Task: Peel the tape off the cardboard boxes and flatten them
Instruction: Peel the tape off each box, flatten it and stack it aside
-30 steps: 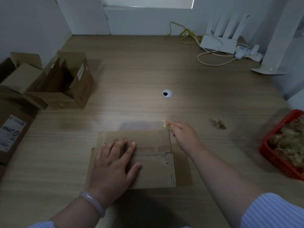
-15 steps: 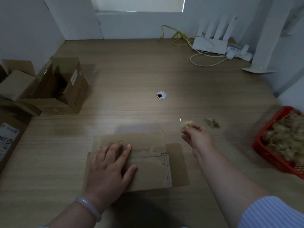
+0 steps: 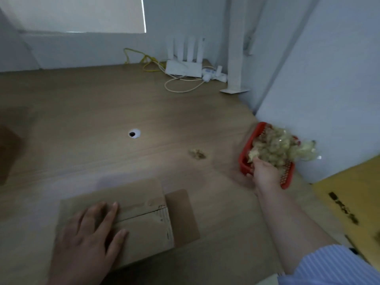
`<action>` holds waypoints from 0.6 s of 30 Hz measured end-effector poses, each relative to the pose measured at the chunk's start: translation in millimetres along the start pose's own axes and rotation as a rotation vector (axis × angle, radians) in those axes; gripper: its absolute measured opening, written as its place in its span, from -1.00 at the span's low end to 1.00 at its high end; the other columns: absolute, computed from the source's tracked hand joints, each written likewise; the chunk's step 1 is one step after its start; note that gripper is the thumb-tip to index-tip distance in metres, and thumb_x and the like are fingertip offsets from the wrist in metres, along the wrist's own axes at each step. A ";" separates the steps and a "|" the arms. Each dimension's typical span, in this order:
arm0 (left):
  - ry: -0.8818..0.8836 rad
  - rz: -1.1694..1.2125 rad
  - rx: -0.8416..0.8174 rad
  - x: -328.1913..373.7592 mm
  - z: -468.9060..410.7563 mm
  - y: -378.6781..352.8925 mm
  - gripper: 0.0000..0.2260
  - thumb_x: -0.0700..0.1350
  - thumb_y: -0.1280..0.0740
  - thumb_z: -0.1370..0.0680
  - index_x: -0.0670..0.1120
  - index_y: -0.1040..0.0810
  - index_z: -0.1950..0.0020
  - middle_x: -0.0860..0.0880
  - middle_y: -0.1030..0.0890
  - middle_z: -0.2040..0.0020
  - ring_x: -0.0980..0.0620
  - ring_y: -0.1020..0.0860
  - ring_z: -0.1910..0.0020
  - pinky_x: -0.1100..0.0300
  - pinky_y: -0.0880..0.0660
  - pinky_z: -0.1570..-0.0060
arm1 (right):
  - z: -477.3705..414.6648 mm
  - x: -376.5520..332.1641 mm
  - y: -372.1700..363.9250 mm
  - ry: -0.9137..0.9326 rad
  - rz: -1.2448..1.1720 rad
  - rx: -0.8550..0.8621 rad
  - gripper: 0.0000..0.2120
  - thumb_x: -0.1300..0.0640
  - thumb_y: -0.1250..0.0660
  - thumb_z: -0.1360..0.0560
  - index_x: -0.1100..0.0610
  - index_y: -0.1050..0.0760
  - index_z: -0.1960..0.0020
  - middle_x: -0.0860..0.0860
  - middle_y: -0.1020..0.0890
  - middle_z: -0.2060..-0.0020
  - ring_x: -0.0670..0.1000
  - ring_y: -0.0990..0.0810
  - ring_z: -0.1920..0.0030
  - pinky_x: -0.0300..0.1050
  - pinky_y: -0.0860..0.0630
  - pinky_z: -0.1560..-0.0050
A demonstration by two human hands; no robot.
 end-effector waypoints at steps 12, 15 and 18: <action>-0.030 0.011 0.009 26.3 -6.1 -4.4 -0.29 0.42 0.13 -0.47 0.06 -0.49 -0.35 -0.10 -0.47 -0.28 -0.22 -0.43 -0.21 -0.04 -0.27 -0.25 | -50.7 -12.2 54.9 -0.136 -0.246 0.095 -0.64 0.48 -0.27 -0.46 0.19 -0.30 -0.16 0.26 -0.55 0.13 0.18 -0.66 0.16 0.04 -0.62 0.10; -0.031 0.011 0.013 26.4 -6.4 -4.7 -0.29 0.42 0.11 -0.47 0.05 -0.49 -0.36 -0.10 -0.46 -0.29 -0.23 -0.43 -0.21 -0.04 -0.26 -0.25 | -56.5 -4.7 54.4 -0.142 -0.228 0.091 -0.87 0.41 -0.27 -0.51 0.25 -0.45 -0.03 0.26 -0.59 0.07 0.13 -0.67 0.12 -0.03 -0.61 0.08; -0.017 0.013 0.019 25.9 -6.0 -5.1 -0.31 0.42 0.09 -0.46 0.08 -0.48 -0.36 -0.08 -0.45 -0.30 -0.21 -0.44 -0.21 -0.05 -0.29 -0.25 | -61.3 1.8 55.4 -0.125 -0.205 0.102 -0.90 0.39 -0.34 -0.48 0.21 -0.54 0.09 0.17 -0.62 0.16 0.07 -0.66 0.18 -0.02 -0.62 0.00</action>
Point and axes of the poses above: each hand's wrist, its own z-axis away from the middle knuckle, its own y-axis out of the back of the hand, x = y × z, the point moved 3 cm from there along -z, towards the middle knuckle
